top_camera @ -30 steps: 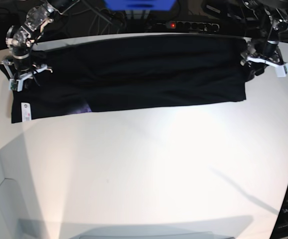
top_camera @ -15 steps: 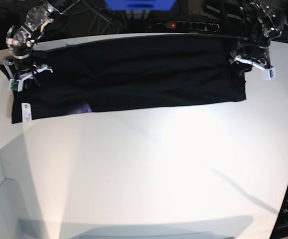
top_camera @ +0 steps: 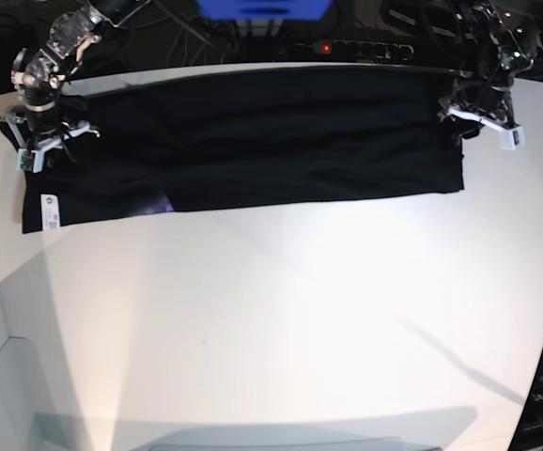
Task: Fold the T-shirt properly
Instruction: 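Grasp the strip end with the left gripper and hold it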
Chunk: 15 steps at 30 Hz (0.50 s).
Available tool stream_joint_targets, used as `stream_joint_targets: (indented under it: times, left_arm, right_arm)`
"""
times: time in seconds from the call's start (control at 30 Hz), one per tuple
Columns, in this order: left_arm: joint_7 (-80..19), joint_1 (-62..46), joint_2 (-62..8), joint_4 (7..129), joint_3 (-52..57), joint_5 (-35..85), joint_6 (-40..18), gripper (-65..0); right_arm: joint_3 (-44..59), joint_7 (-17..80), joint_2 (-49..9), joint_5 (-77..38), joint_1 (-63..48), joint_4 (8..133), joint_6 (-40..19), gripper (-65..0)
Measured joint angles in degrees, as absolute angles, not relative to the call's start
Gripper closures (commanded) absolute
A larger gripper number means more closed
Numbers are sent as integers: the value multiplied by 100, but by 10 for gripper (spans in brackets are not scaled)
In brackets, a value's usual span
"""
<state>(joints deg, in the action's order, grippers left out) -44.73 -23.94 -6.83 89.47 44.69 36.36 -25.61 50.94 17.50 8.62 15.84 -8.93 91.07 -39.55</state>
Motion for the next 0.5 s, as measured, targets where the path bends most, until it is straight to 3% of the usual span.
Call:
stream_joint_targets:
  times: [0.17, 0.23, 0.37, 0.4, 0.5]
  left_arm:
    - [-4469, -2329, -685, 8919, 4480, 3625, -2558, -312]
    - [-4449, -2329, -685, 8912, 4480, 3594, -2554, -240]
    - [-4410, -2298, -703, 8722, 4480, 3649, -2536, -29]
    - [-4359, -2292, -738, 8635, 4480, 3717, -2558, 0]
    - [-4488, -2182, -958, 8383, 4453, 3870, -2648, -4]
  right_arm:
    - [5094, 1752, 864, 1586, -880, 9107, -3955, 0]
    - [5094, 1754, 867, 1584, -851, 9107, -3957, 0]
    - [5092, 1793, 873, 1586, -812, 9091, -3957, 0]
    - [5083, 1789, 873, 1586, -812, 9091, -3955, 0]
    - [5083, 1785, 873, 1581, -814, 9091, -3957, 0]
